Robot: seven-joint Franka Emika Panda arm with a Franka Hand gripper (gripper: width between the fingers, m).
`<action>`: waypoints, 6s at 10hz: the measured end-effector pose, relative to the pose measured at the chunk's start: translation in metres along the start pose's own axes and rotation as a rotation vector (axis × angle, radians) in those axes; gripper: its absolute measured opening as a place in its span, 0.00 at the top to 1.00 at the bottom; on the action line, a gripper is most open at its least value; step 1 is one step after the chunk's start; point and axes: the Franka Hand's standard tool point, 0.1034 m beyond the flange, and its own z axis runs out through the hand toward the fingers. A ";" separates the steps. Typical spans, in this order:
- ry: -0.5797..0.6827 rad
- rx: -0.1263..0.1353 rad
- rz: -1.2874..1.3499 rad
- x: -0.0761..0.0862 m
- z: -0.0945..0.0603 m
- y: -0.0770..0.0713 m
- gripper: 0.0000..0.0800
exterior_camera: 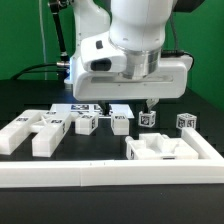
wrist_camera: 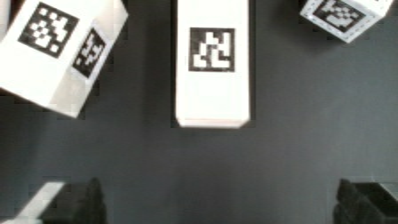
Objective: Assemble chair
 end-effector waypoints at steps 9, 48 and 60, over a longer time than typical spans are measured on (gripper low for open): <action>-0.385 0.006 0.000 0.004 0.041 -0.001 0.19; 1.024 -0.014 -0.038 0.067 -0.135 -0.059 0.64; 1.016 -0.069 -0.157 0.089 -0.117 -0.080 0.64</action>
Offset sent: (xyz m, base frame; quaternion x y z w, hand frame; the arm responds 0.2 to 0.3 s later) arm -0.0037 -0.0031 -0.0101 -0.0119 -0.1905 -0.0024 0.9816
